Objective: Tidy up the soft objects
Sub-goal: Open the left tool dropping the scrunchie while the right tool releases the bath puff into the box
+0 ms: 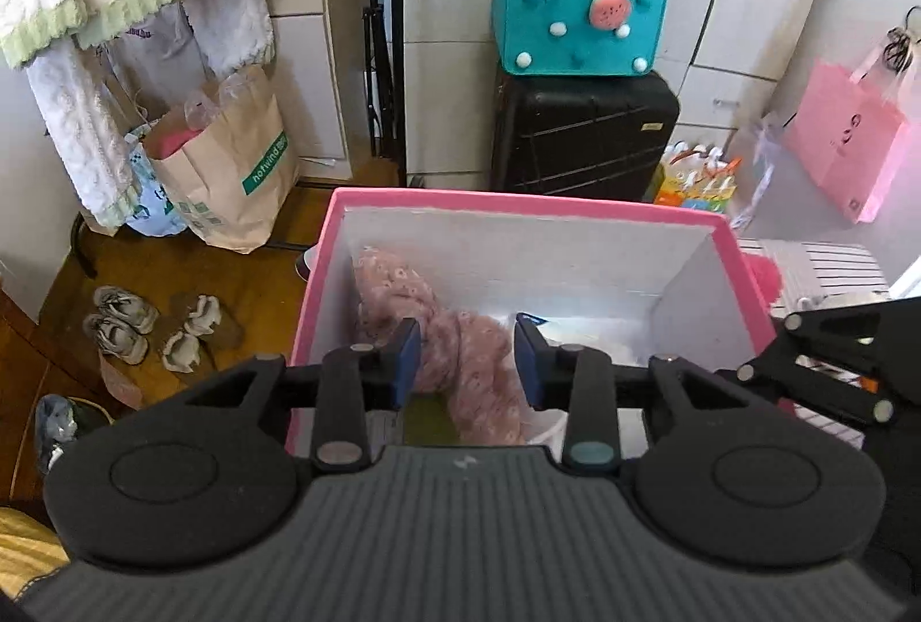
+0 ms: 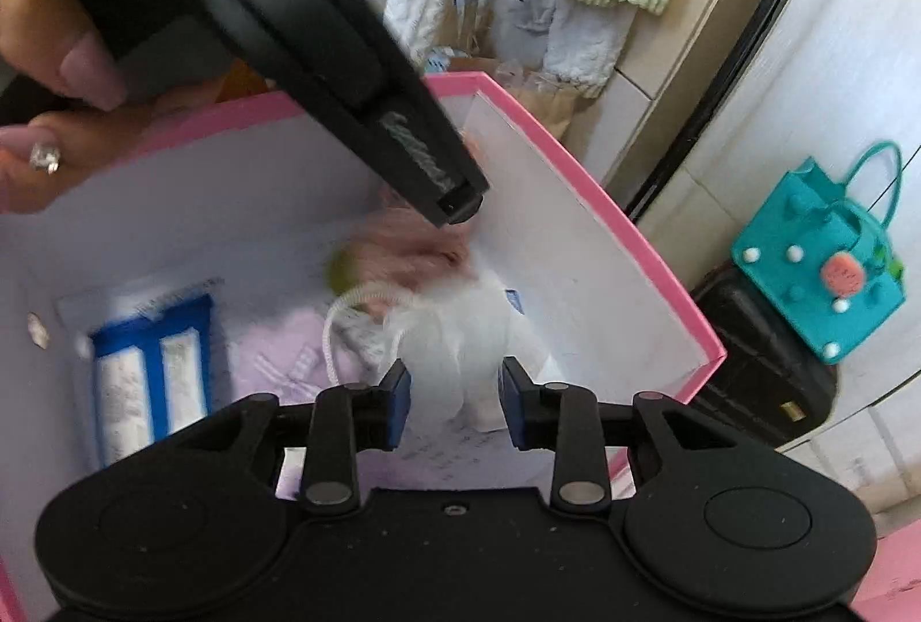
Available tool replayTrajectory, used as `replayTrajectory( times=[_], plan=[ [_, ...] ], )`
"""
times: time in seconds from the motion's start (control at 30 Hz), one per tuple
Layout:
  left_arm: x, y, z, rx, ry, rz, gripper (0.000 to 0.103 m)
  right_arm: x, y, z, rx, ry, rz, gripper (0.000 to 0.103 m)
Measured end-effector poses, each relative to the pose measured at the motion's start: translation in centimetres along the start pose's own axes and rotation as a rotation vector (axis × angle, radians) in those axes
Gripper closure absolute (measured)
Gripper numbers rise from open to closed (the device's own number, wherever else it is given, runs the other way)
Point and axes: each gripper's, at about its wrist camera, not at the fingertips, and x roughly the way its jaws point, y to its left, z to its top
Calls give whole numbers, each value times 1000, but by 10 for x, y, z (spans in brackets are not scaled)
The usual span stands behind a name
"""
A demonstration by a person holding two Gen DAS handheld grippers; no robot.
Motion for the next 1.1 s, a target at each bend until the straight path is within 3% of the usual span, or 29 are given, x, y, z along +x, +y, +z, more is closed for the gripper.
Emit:
replayTrajectory(
  times=[0.3,0.43,0.7,1.1],
  plan=[
    [-37,7,-20,33,-16,-39,67,-53,-23,-19,238,-121,147,61],
    [-56,3,-28,61,-21,-40,65,-76,-26,-30,316,-158,165,60],
    [-100,-12,-43,111,-11,-51,62,-116,-13,-40,347,-189,190,60],
    [-173,-36,-78,180,12,-128,55,-194,12,-67,348,-223,215,54]
  ],
)
